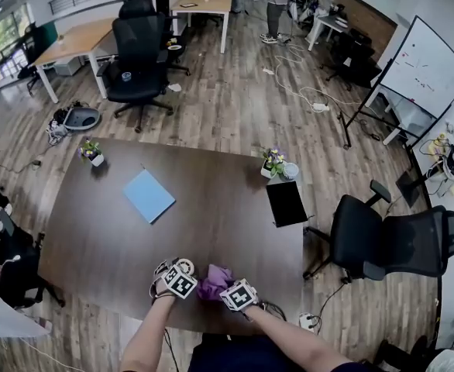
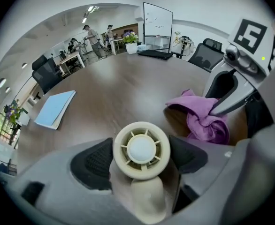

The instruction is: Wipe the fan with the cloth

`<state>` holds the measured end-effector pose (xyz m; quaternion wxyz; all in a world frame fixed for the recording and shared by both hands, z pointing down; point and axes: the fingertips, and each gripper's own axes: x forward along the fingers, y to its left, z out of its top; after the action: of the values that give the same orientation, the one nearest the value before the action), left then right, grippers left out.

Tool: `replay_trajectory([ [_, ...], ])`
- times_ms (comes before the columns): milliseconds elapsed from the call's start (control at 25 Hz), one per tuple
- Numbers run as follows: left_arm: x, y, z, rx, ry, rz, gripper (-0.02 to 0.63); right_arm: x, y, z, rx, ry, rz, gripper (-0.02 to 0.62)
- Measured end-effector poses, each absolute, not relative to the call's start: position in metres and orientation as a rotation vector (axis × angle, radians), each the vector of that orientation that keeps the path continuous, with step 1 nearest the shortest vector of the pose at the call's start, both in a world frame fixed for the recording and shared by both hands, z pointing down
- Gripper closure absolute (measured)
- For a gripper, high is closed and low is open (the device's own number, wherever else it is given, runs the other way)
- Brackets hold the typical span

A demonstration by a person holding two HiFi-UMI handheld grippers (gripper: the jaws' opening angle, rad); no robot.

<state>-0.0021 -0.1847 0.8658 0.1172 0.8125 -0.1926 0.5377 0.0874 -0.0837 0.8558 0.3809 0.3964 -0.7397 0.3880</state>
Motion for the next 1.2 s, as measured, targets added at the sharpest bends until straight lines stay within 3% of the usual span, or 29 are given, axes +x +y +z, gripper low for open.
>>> replay_trajectory([
  [560,-0.001,-0.186,0.873,2.322,-0.523,1.535,0.227,0.091,-0.085,0.856,1.041,-1.931,0.996,0.482],
  [760,-0.003,-0.189,0.852,2.375,-0.635,1.324,0.227,0.098,-0.08,0.85,1.056,-1.975,1.036,0.483],
  [1000,-0.006,-0.197,0.78,2.501,-0.776,0.968,0.227,0.11,-0.104,0.774,1.231,-2.231,1.079,0.486],
  [1200,0.008,-0.188,0.751,2.556,-0.753,0.854,0.227,0.108,-0.119,0.712,1.26,-2.394,0.983,0.486],
])
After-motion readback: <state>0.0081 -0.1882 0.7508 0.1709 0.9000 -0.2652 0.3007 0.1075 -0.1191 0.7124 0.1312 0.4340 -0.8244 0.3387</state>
